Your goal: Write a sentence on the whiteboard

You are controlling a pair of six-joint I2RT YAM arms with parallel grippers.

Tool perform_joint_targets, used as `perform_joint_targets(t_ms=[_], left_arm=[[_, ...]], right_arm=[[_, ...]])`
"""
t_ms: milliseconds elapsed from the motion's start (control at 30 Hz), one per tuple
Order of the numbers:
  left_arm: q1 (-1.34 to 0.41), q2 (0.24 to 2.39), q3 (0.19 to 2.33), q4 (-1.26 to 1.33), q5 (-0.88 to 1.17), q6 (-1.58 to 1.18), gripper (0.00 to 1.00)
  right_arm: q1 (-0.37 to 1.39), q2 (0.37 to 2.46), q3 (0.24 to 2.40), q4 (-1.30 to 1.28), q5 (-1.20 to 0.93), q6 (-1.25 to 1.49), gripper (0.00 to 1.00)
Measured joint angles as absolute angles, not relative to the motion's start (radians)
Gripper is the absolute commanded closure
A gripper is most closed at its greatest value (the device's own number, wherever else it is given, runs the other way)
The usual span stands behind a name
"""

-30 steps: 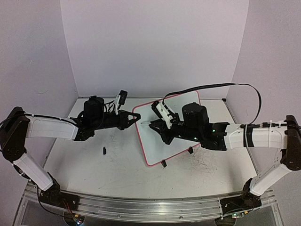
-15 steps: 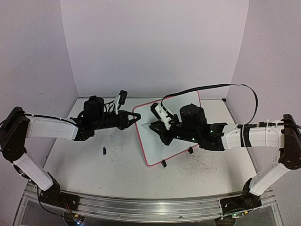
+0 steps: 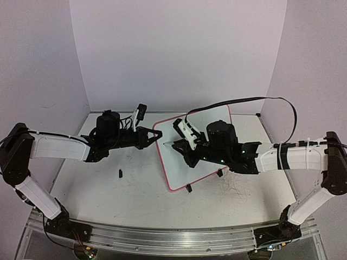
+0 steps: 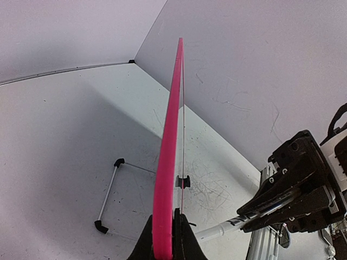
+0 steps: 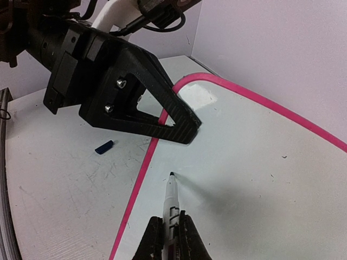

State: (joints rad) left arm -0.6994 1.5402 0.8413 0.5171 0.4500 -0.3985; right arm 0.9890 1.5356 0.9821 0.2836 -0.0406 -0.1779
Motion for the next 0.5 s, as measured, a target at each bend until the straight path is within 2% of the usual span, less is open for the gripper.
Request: perform_joint_targets(t_ms=[500], left_arm=[[-0.699,1.540,0.841,0.517,0.450,-0.399,1.00]], right_arm=[[0.995,1.536,0.979,0.282,-0.032,-0.166,1.00]])
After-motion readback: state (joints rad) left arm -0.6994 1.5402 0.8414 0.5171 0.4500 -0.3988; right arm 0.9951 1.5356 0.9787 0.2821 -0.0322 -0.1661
